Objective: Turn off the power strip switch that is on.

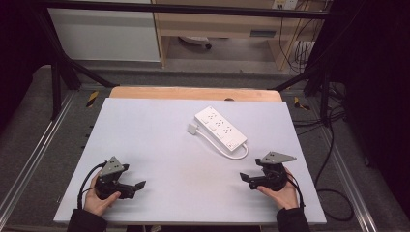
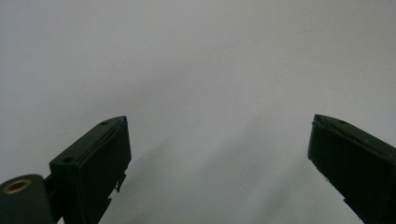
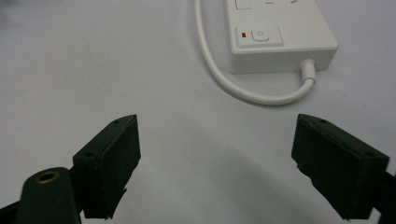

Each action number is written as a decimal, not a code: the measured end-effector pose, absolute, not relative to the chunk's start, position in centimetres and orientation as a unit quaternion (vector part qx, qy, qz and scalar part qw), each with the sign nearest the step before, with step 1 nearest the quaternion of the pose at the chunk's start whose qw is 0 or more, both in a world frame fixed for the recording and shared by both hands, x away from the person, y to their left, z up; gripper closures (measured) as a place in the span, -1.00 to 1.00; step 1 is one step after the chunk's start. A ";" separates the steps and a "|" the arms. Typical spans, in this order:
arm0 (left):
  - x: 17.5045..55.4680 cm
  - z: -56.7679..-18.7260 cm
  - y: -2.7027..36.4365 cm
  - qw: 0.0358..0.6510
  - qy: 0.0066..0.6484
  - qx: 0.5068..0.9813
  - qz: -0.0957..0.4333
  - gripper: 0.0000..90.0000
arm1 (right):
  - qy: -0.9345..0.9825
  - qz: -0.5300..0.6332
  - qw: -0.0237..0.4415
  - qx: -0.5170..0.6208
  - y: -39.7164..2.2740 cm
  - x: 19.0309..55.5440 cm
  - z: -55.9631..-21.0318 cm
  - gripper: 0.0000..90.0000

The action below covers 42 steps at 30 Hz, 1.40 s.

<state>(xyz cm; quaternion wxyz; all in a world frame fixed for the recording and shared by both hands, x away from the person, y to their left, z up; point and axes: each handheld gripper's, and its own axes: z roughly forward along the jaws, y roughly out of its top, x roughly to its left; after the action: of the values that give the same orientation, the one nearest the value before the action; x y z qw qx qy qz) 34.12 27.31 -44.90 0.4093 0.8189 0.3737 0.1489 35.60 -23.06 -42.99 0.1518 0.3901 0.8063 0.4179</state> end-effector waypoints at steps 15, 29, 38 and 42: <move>34.1 -44.9 27.3 0.409 0.374 0.819 0.149 -0.87 | 0.803 0.427 0.152 0.387 -22.4 36.0 -42.2 -0.35; 34.1 -44.9 27.4 0.409 0.375 0.818 0.149 -0.87 | 0.798 0.434 0.160 0.387 -21.6 36.7 -41.5 -0.08; 34.1 -44.9 27.4 0.409 0.376 0.818 0.150 -0.87 | 0.796 0.431 0.166 0.391 -21.3 37.0 -41.2 0.12; 34.1 -44.9 27.4 0.409 0.376 0.818 0.149 -0.87 | 0.799 0.428 0.172 0.387 -21.0 37.3 -41.0 0.19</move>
<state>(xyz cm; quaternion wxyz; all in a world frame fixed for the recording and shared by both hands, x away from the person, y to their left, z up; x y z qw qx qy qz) 34.12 27.40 -44.89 0.4090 0.8181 0.3758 0.1489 37.28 -21.00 -40.95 0.1722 0.3866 0.7987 0.4277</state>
